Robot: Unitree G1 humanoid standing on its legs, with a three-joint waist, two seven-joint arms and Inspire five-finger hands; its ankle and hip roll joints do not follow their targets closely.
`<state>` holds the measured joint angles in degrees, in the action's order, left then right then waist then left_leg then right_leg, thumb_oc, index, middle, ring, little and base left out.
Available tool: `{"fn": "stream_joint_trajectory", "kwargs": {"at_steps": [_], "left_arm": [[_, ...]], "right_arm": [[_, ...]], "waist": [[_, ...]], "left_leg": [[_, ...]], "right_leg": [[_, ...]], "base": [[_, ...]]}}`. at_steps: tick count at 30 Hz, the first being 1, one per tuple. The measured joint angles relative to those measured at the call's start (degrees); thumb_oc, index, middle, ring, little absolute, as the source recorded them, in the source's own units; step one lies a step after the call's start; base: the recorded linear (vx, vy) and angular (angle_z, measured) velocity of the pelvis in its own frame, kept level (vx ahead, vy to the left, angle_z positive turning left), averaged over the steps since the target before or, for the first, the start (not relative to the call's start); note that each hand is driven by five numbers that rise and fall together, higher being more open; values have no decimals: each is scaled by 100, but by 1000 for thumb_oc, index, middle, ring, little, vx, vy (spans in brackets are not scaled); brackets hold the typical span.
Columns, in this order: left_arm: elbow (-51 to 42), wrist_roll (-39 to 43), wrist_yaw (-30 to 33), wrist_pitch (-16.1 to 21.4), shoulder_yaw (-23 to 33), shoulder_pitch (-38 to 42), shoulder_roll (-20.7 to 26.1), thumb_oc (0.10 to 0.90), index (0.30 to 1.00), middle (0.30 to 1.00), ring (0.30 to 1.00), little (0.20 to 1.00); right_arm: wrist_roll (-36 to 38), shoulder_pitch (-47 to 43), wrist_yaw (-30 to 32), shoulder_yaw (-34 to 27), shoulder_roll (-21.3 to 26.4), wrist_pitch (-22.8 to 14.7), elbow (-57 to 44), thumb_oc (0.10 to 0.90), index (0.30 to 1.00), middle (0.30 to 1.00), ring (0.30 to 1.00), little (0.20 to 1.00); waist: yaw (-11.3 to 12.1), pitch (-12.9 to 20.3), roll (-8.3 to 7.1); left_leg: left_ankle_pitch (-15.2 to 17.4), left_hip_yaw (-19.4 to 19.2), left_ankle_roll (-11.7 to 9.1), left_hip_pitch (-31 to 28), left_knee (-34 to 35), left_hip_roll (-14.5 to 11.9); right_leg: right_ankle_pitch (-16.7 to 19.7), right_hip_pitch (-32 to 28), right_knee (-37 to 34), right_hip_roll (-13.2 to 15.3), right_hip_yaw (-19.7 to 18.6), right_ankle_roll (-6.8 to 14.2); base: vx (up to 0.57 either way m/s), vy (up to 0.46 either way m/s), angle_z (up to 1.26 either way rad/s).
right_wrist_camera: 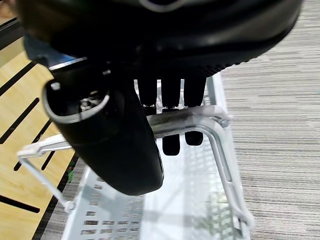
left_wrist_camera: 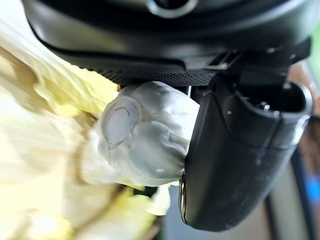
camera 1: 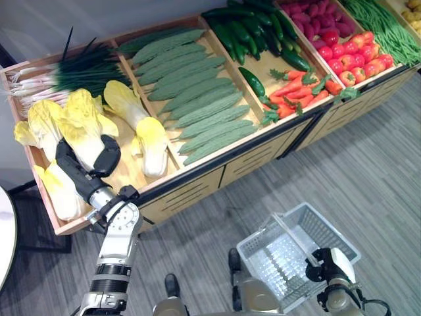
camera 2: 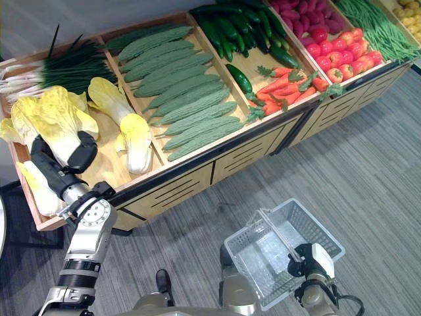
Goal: Get the vegetables into the basket
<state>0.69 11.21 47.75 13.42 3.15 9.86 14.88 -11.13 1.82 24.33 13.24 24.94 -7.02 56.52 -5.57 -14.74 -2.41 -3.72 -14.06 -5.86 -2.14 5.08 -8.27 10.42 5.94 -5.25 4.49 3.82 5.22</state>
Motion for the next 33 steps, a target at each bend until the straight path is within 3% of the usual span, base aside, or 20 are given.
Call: {"fn": "stream_joint_trajectory", "kwargs": {"at_steps": [3,4,7,10,14,21,25,29,33], "left_arm": [[-467,1731,-1417,675,-180,-461,142,400,300,300,300,300],[-495,2160,-1827,743,-254,-582,167,400,300,300,300,300],[-409,3211,-2774,742,-506,-901,176,400,300,300,300,300],[-110,4314,-4186,390,-770,-1334,373,400,300,300,300,300],[5,4512,-4568,181,-882,-1503,369,400,300,300,300,300],[3,4503,-5030,164,-912,-1502,418,400,300,300,300,300],[-33,4265,-5072,136,-957,-1488,801,400,300,300,300,300],[-41,4262,-5210,135,-1094,-1411,814,400,300,300,300,300],[-20,4165,-5254,119,-1291,-1282,800,400,300,300,300,300]], "right_arm": [[-22,85,-159,-198,25,33,-177,400,300,300,300,300],[-23,101,-192,-252,27,36,-192,400,300,300,300,300],[-24,68,-389,-395,34,54,-189,400,300,300,300,300],[-25,96,-589,-517,40,55,-253,400,300,300,300,300],[-28,96,-665,-557,38,39,-218,400,300,300,300,300],[-24,114,-721,-677,45,20,-69,400,300,300,300,300],[-2,113,-727,-679,57,17,-58,400,300,300,300,300],[1,120,-737,-869,79,19,-76,400,300,300,300,300],[37,107,-752,-1049,54,20,-171,400,300,300,300,300]], "waist": [[-5,-58,98],[0,-70,127],[4,-91,172],[-3,-98,200],[-3,-109,234],[-17,-56,385],[-17,-58,383],[9,-63,372],[-19,-118,241]], "left_leg": [[2,19,10,-70,0,6],[6,23,14,-82,0,11],[7,34,15,-88,-1,27],[8,32,17,-111,0,36],[8,19,18,-120,0,38],[17,-27,30,-211,0,51],[17,-48,31,-220,-1,66],[49,-85,81,-158,-30,142],[114,-299,174,-266,-17,307]], "right_leg": [[17,-93,21,9,20,-26],[14,-108,21,14,27,-30],[14,-118,15,29,37,-30],[-23,-128,-2,35,17,19],[-22,-126,-3,34,-2,17],[-20,-186,-2,37,-46,17],[-15,-184,-2,46,-73,23],[19,-106,28,118,-133,68],[53,-31,147,224,-347,132]], "base": [[2,6,4],[1,9,4],[0,6,1],[0,3,-2],[0,2,-1],[24,20,-3],[-18,52,-3],[-19,92,-4],[-11,162,-22]]}}
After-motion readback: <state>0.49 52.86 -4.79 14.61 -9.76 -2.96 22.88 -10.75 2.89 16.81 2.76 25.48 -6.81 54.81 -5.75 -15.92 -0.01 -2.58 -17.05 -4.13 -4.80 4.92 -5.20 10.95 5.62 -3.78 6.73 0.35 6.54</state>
